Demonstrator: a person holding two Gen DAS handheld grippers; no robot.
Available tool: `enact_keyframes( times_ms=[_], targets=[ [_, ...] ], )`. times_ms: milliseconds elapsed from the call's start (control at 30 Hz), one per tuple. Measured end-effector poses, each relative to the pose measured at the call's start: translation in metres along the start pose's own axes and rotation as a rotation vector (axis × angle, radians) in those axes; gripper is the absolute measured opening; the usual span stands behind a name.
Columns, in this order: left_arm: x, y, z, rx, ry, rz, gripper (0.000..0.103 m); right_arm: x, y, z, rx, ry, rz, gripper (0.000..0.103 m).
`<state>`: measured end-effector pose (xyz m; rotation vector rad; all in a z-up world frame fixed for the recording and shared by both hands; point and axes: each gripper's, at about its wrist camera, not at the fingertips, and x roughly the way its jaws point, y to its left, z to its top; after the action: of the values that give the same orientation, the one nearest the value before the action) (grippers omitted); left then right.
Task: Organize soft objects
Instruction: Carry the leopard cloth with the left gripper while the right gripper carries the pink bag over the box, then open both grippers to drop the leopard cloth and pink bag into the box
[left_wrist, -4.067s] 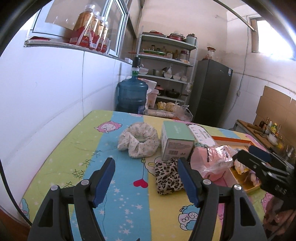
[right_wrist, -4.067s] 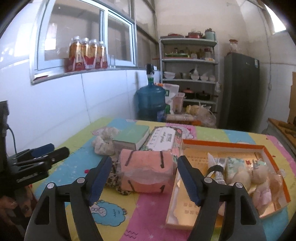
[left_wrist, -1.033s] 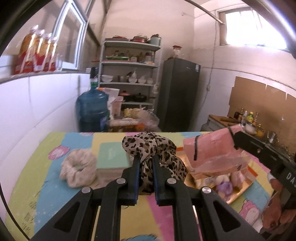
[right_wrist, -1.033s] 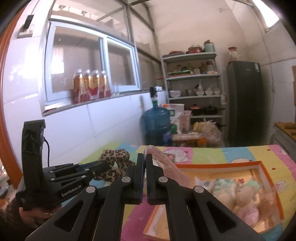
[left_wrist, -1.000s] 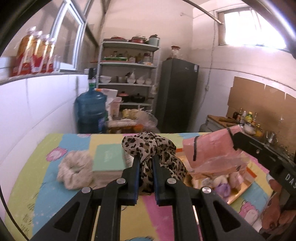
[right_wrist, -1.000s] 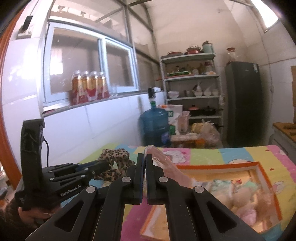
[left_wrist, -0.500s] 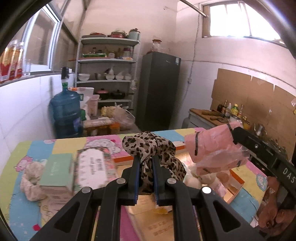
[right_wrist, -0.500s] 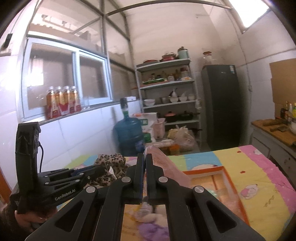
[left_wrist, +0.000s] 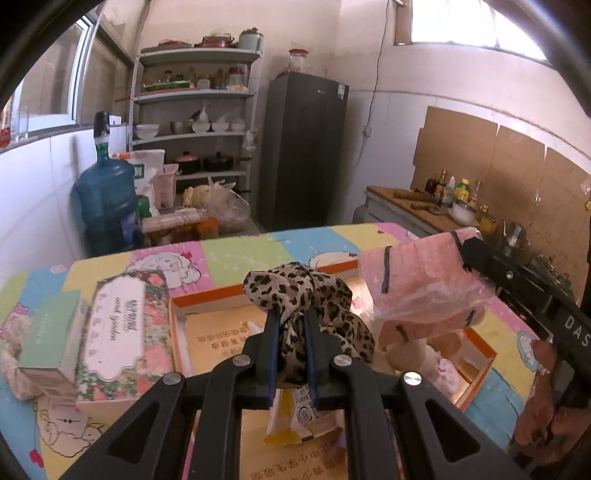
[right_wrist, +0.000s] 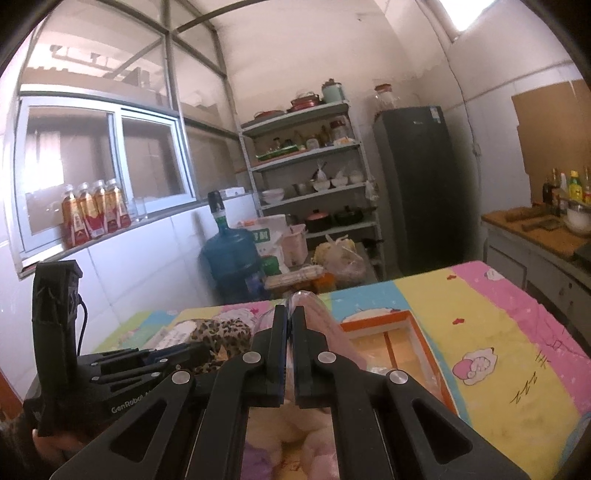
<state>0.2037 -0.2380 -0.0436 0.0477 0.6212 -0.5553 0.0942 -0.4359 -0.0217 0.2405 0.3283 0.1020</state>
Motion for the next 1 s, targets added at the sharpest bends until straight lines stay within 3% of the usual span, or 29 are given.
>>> enact_keyframes(
  times_ms=[400, 467, 533, 633, 667, 733, 800, 900, 967, 1000],
  targets=[
    [0.037, -0.002, -0.008, -0.001, 0.091, -0.013, 0.013, 0.051, -0.049, -0.002, 0.127, 0.093, -0.079, 0.004],
    [0.037, -0.002, -0.006, -0.005, 0.089, -0.021, 0.018, 0.058, -0.057, -0.006, 0.157, 0.115, -0.099, 0.005],
    [0.039, -0.002, -0.005, 0.0, 0.095, -0.027, 0.033, 0.064, -0.063, -0.008, 0.174, 0.14, -0.114, 0.005],
    [0.038, -0.002, -0.005, -0.011, 0.091, -0.034, 0.044, 0.07, -0.066, -0.011, 0.192, 0.163, -0.125, 0.01],
    [0.037, -0.001, -0.005, -0.021, 0.084, -0.039, 0.046, 0.07, -0.067, -0.013, 0.201, 0.165, -0.121, 0.015],
    [0.036, 0.0, -0.005, -0.031, 0.08, -0.05, 0.061, 0.07, -0.068, -0.014, 0.209, 0.169, -0.116, 0.023],
    [0.034, 0.001, -0.005, -0.034, 0.076, -0.045, 0.072, 0.069, -0.067, -0.014, 0.206, 0.169, -0.115, 0.027],
    [0.029, -0.002, -0.005, -0.033, 0.067, -0.038, 0.074, 0.066, -0.066, -0.014, 0.211, 0.162, -0.111, 0.042],
    [0.025, -0.002, -0.006, -0.034, 0.063, -0.039, 0.074, 0.063, -0.065, -0.014, 0.215, 0.158, -0.116, 0.072],
    [0.023, -0.002, -0.007, -0.034, 0.061, -0.036, 0.074, 0.06, -0.064, -0.014, 0.214, 0.153, -0.13, 0.074]
  ],
)
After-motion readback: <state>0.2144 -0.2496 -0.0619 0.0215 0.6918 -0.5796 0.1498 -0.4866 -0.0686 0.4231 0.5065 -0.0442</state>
